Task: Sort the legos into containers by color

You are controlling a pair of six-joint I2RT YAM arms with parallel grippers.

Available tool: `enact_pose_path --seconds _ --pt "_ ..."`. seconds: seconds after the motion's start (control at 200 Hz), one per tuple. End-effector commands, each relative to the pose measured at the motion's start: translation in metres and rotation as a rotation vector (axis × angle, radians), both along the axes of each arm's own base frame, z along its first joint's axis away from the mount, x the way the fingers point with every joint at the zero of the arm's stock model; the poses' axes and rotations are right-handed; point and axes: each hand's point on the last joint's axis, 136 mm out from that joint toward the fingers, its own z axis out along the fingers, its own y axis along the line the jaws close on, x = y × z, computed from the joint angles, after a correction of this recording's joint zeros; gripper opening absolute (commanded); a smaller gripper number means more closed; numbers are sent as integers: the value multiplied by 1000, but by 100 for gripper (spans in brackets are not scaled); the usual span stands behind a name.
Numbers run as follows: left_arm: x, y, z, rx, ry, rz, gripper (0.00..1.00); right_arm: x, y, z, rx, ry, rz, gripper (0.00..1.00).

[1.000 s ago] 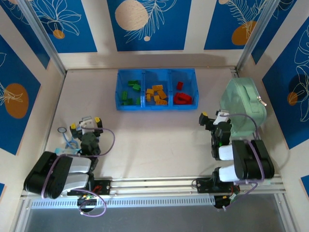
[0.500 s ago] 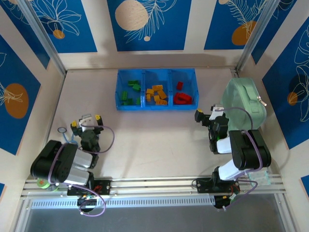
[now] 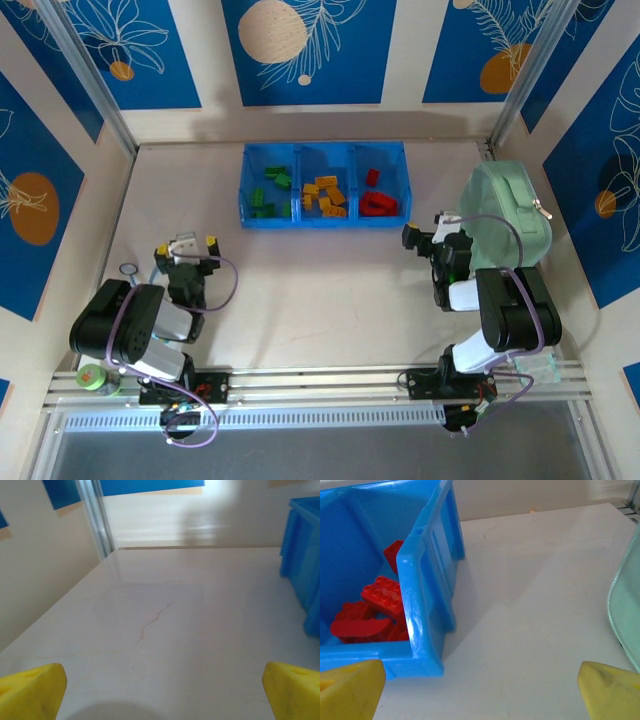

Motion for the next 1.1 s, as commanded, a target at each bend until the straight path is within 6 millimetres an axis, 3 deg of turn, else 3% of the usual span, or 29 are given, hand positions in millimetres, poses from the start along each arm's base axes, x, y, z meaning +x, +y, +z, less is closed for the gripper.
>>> enact_pose_path --seconds 0.0,0.21,0.3,0.63,0.735,1.096 --pt "9 -10 12 10 -44 -66 100 8 7 -1 -46 35 23 99" --pt "13 -21 8 27 -27 -127 100 8 8 0 -46 32 24 99" --pt "26 -29 0 55 4 -165 100 7 8 -1 -46 33 24 99" --pt "47 -24 -9 58 121 -113 100 9 0 -2 -21 48 -3 99" --pt "55 -15 -16 2 179 -105 100 9 -2 -2 -8 52 -5 99" --pt "54 -14 -17 -8 178 -108 100 8 -2 -1 -7 46 -5 99"
